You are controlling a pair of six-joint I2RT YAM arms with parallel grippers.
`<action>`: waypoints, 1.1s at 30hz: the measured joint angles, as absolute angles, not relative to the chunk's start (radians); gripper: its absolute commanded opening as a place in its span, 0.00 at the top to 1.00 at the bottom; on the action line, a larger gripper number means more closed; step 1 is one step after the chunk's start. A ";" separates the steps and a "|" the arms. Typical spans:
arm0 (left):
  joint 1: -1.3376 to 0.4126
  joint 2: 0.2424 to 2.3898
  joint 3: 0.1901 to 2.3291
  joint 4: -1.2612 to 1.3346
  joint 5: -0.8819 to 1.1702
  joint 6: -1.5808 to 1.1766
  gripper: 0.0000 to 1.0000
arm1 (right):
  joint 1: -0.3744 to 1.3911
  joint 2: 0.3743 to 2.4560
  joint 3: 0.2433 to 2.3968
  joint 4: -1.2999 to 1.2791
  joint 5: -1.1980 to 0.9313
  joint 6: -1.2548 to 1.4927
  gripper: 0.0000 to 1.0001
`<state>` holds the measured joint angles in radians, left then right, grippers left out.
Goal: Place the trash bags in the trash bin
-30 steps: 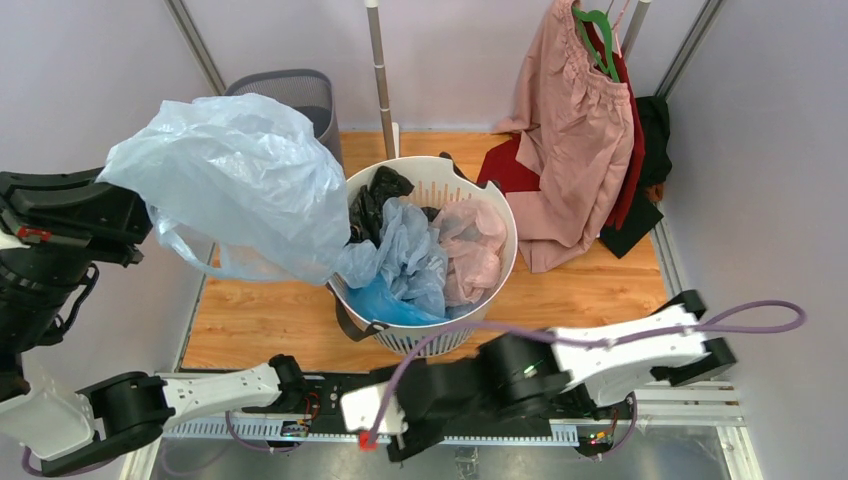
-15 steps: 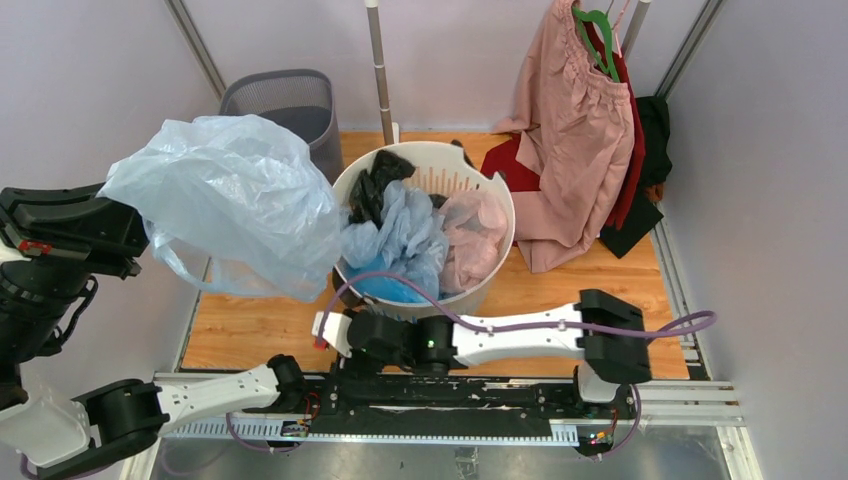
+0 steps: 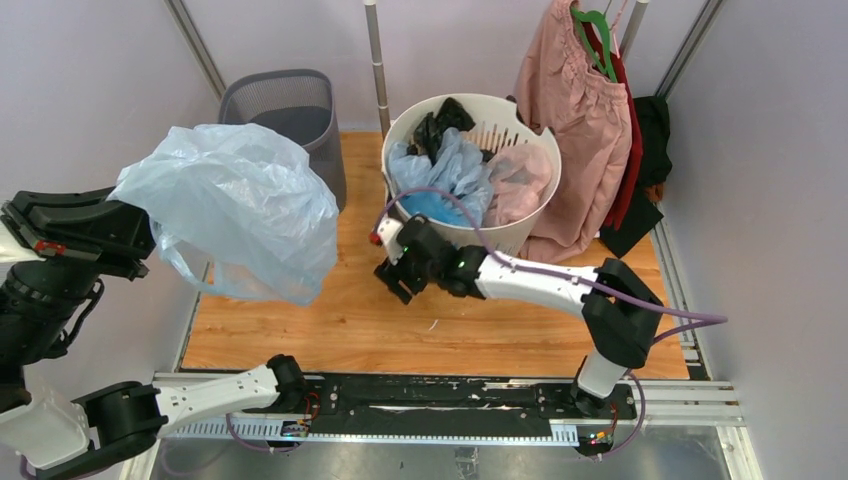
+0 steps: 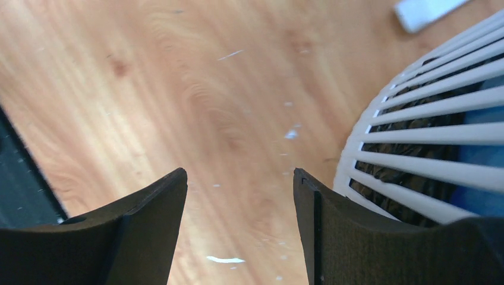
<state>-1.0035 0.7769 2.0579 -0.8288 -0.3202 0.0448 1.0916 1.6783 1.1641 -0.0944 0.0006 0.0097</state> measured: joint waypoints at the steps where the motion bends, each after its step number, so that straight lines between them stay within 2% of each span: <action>1: -1.003 0.777 2.051 -0.830 -0.327 0.045 0.99 | 1.048 1.668 1.164 -0.100 -0.019 -0.001 0.30; 11: -1.003 0.776 1.995 -0.859 -0.355 0.045 0.99 | 0.721 1.759 1.290 -0.140 -0.201 -0.061 0.30; 18: -1.003 0.776 1.978 -0.861 -0.356 0.044 0.99 | 0.698 1.763 1.349 -0.191 -0.290 -0.049 0.30; 22: -1.003 0.778 1.952 -0.862 -0.356 0.044 0.99 | 0.776 1.588 1.266 -0.218 -0.323 -0.027 0.30; 27: -1.003 0.792 1.944 -0.862 -0.355 0.044 0.99 | 0.905 1.245 1.077 -0.234 -0.285 0.073 0.29; 29: -1.003 0.799 1.944 -0.862 -0.352 0.044 0.99 | 0.909 1.128 1.003 -0.262 -0.218 0.131 0.29; 33: -1.003 0.808 1.938 -0.860 -0.352 0.044 0.99 | 0.907 1.023 0.918 -0.347 0.014 0.226 0.26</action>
